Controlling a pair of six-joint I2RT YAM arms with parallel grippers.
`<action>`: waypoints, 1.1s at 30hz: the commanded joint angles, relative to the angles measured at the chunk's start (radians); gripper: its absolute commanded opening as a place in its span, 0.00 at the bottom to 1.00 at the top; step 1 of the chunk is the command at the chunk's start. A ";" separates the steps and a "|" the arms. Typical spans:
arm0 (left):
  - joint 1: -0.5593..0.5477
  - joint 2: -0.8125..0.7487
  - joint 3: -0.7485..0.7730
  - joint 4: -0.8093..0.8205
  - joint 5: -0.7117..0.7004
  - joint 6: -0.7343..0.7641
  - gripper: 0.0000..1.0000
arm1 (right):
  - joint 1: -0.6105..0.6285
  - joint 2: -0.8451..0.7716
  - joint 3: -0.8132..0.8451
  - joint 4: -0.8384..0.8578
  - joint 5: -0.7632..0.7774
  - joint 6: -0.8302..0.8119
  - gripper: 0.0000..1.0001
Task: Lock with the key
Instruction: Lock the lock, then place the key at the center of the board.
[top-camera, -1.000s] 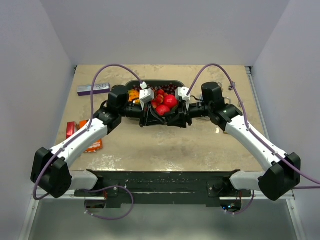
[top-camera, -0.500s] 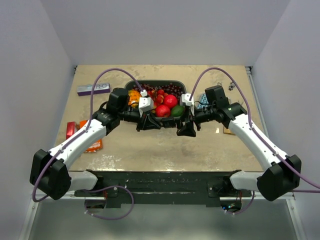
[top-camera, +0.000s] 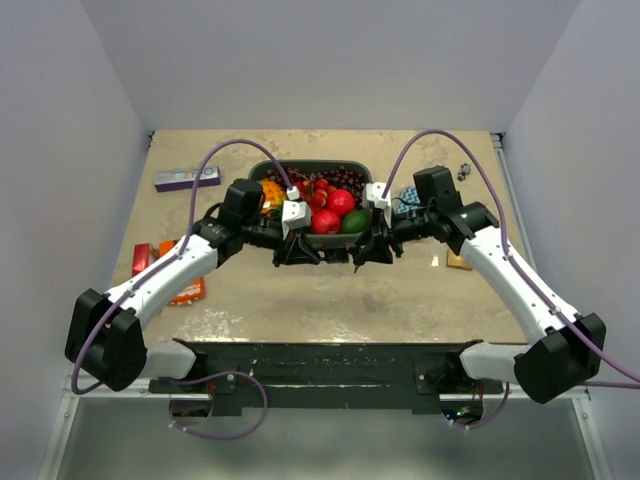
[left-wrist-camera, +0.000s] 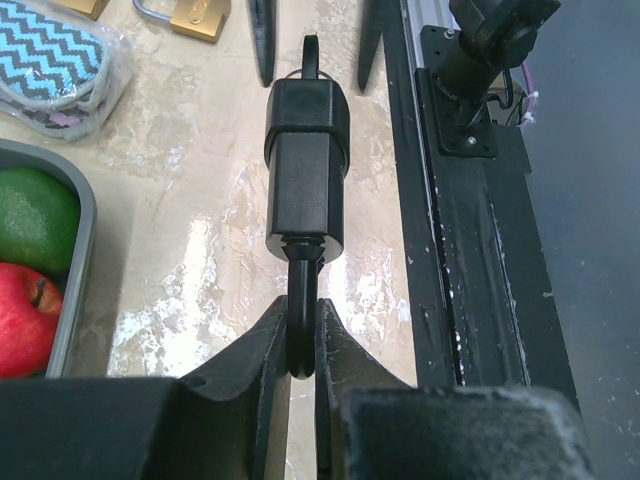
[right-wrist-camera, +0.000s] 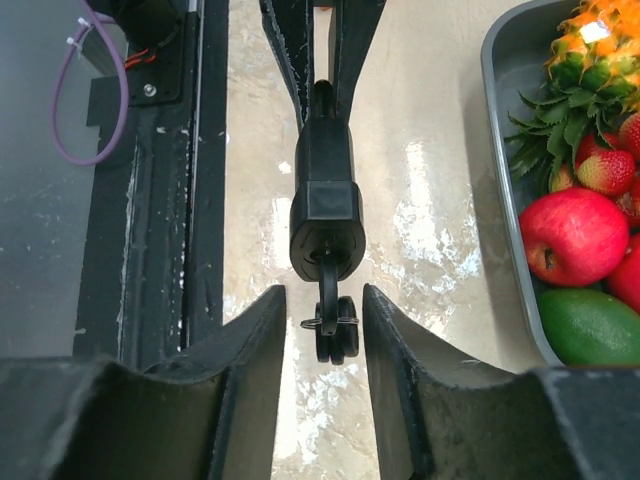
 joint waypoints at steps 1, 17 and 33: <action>0.005 -0.004 0.052 0.073 0.054 0.036 0.00 | -0.001 0.014 0.036 0.024 -0.025 -0.002 0.36; 0.024 0.014 0.031 -0.028 0.015 0.156 0.00 | -0.189 0.026 0.001 -0.228 0.029 -0.234 0.00; 0.042 0.118 0.009 -0.159 -0.054 0.357 0.00 | -0.370 0.057 -0.208 -0.274 0.171 -0.454 0.00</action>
